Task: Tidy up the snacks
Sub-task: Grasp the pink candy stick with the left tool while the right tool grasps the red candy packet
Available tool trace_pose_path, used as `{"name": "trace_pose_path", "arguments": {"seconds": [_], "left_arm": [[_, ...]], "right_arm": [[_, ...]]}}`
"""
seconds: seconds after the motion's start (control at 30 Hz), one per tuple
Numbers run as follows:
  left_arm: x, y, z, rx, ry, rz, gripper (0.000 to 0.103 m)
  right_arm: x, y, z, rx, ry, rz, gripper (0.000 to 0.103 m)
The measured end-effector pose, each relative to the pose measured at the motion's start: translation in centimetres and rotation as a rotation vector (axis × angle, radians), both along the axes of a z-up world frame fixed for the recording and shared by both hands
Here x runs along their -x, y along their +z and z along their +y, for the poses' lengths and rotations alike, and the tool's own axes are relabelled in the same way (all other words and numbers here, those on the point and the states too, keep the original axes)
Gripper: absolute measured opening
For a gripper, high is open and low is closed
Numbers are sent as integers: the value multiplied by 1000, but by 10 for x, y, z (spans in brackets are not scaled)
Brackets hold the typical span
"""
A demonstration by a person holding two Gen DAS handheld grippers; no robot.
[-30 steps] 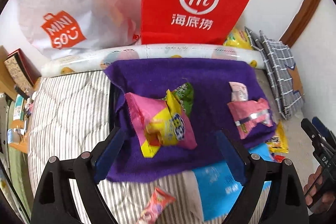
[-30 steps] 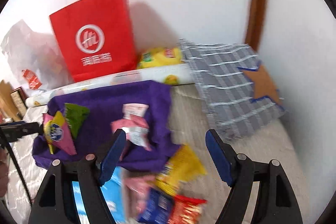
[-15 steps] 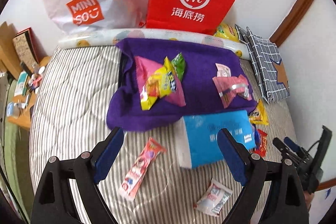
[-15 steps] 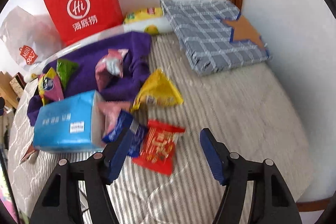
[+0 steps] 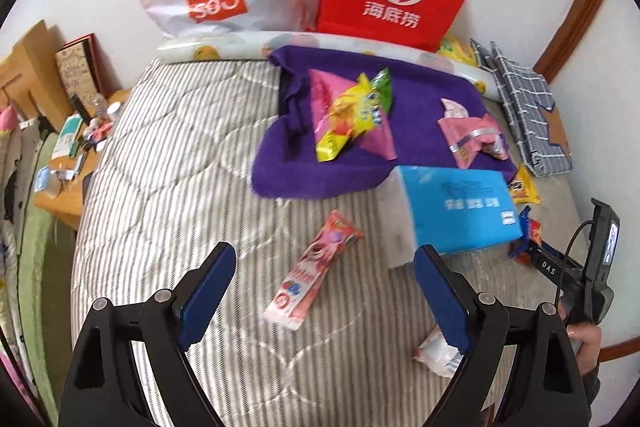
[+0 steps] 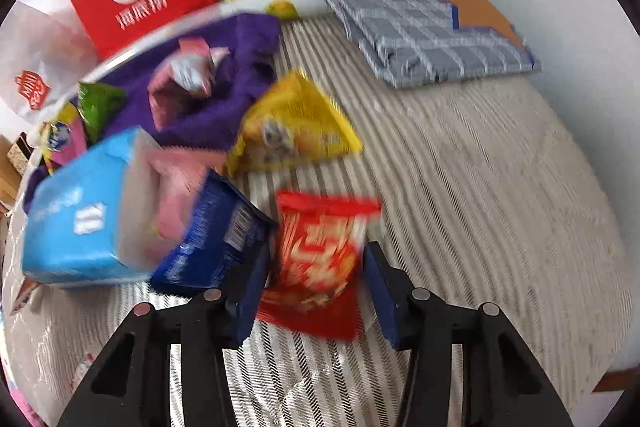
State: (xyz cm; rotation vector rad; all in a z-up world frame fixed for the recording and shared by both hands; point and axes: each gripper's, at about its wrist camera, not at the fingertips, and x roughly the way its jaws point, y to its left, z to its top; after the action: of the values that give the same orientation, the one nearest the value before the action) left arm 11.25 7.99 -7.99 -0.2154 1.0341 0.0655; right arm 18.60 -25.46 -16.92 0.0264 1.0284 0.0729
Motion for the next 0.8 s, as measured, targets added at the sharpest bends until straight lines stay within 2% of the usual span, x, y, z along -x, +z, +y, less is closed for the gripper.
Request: {"name": "trace_pose_path", "arguments": {"seconds": [0.1, 0.27, 0.43, 0.6, 0.7, 0.73, 0.77, 0.8], "left_arm": [[4, -5, 5, -2, -7, 6, 90], [-1, -22, 6, -13, -64, 37, 90], [-16, -49, 0, -33, -104, 71, 88], [-25, -79, -6, -26, -129, 107, 75], [-27, -94, -11, -5, -146, 127, 59], [-26, -94, -15, -30, -148, 103, 58], [-23, -94, -20, -61, -162, 80, 48], [-23, -95, -25, -85, -178, 80, 46]], "right_arm": [[11, 2, 6, 63, 44, -30, 39], [39, 15, -7, 0, 45, -36, 38], [69, 27, -6, -3, 40, -56, 38], [82, 32, -5, -72, 18, -55, 38], [85, 28, 7, -48, 42, -58, 38], [85, 25, 12, -43, 57, -58, 38], [85, 23, 15, -41, 67, -58, 38], [83, 19, 20, -37, 76, -56, 38]]}}
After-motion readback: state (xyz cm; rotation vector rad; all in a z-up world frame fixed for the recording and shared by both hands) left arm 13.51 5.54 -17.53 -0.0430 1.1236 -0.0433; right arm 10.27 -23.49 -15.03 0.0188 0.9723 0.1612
